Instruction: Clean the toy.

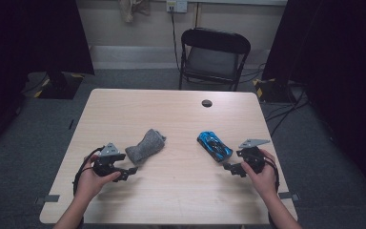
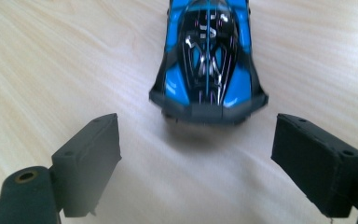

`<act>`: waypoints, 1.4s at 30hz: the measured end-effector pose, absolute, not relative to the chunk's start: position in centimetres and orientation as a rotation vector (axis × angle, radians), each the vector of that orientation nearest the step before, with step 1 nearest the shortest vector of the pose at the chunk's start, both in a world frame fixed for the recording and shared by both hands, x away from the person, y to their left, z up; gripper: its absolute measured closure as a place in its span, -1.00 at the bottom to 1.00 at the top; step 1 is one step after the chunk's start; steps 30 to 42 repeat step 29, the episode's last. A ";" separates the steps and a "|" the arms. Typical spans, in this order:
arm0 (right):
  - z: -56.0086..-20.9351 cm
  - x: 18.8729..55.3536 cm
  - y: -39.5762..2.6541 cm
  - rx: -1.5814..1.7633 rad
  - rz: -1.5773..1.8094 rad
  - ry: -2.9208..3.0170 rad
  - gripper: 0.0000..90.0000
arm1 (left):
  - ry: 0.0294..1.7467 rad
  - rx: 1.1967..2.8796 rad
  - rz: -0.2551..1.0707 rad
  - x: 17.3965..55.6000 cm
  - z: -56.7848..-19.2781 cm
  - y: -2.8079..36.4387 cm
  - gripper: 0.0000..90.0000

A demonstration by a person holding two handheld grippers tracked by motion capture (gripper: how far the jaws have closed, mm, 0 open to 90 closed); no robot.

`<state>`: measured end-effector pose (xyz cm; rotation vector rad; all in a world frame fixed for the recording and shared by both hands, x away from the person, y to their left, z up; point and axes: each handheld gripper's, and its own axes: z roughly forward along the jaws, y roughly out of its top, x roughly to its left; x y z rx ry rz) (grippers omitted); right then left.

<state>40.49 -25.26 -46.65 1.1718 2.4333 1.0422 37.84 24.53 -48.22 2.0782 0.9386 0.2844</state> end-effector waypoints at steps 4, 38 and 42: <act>-47.4 39.7 -25.8 1.187 1.012 2.428 -0.66 | 0.938 2.100 0.290 37.3 -48.9 25.0 -0.58; -50.1 37.8 -26.2 1.079 1.036 2.379 -0.71 | 0.877 2.174 0.372 36.6 -50.1 25.1 -0.66; -50.1 37.8 -26.2 1.079 1.036 2.379 -0.71 | 0.877 2.174 0.372 36.6 -50.1 25.1 -0.66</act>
